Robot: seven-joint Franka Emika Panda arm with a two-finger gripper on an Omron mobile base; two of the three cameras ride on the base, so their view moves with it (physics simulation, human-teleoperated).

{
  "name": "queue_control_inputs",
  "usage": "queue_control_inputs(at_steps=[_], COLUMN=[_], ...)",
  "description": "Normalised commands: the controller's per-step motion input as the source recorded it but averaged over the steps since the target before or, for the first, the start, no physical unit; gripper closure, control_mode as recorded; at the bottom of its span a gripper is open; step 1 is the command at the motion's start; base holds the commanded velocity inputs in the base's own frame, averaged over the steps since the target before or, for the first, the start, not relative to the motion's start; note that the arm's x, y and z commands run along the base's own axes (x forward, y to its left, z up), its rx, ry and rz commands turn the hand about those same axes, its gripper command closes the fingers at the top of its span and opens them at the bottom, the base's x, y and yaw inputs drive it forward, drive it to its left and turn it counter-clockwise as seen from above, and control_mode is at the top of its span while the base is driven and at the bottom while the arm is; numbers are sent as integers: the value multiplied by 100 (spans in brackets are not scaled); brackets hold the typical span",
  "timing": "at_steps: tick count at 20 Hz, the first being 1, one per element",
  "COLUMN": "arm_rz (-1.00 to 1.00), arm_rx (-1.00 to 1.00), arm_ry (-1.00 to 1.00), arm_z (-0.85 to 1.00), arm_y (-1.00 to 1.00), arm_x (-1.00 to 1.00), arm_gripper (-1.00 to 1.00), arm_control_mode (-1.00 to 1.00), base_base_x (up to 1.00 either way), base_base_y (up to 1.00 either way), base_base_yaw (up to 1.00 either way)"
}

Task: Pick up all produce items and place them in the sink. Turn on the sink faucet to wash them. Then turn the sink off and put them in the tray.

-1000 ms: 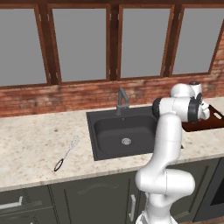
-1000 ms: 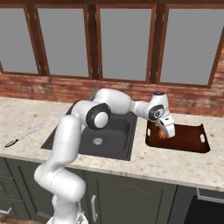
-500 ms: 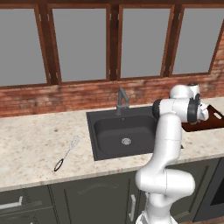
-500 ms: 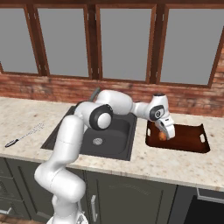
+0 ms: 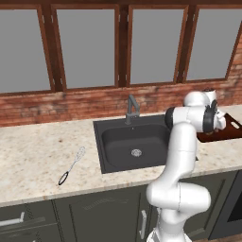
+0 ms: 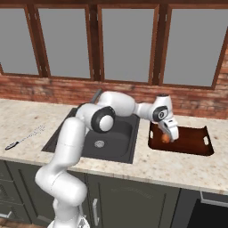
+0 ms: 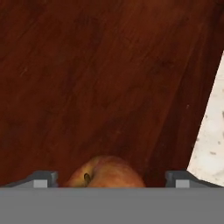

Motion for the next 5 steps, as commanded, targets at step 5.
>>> queue_control_inputs(at_steps=[5], arm_rz=[0], arm_rx=[1], arm_ry=[-7], arm_z=[35], arm_y=[0], arm_x=[-44], arm_gripper=[-100], arm_control_mode=[-100], base_base_x=[0], base_base_y=[0], base_base_yaw=[0])
